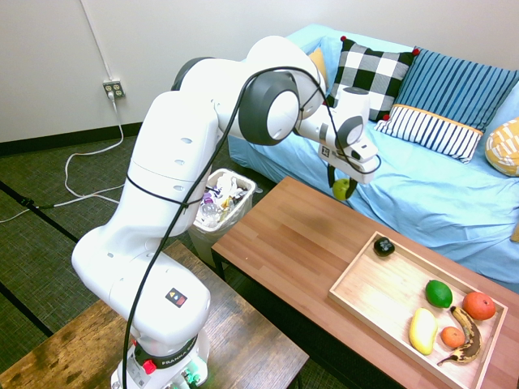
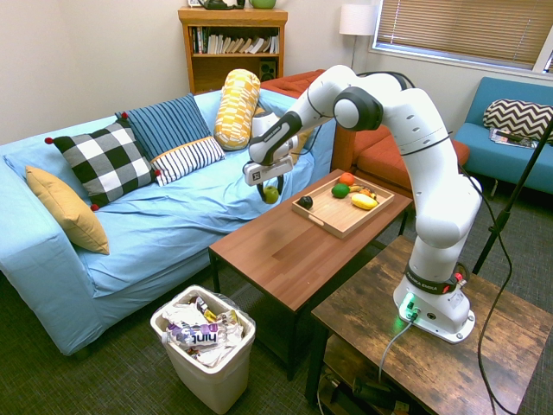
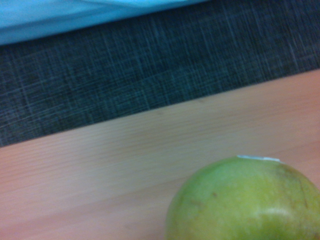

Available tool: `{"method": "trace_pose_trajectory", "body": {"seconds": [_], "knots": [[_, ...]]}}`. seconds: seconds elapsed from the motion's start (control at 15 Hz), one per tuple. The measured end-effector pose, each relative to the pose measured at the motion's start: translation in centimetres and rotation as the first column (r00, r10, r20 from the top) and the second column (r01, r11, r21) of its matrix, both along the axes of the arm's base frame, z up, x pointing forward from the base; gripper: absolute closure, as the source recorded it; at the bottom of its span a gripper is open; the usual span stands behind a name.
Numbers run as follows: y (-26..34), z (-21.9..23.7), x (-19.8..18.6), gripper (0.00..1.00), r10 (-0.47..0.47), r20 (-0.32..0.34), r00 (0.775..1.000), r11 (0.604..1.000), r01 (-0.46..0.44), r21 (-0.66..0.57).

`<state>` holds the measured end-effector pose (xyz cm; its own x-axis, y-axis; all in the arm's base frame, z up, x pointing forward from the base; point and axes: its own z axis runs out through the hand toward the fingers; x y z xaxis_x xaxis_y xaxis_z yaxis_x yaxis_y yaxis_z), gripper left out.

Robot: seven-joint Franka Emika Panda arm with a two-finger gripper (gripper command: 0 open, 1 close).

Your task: Put the apple in the tray

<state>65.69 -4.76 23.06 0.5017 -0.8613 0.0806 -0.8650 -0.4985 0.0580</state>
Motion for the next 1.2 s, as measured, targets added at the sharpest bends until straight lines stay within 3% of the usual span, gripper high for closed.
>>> {"method": "trace_pose_trajectory", "body": {"seconds": [0.67, 1.2], "knots": [[-19.7, 1.0, -7.5, 1.0, -0.188, 0.018, 0.982, 0.981, 0.187, 0.056], [-23.3, -6.3, -11.3, 1.0, -0.248, -0.084, 0.965, 0.961, 0.256, 0.108]]}}
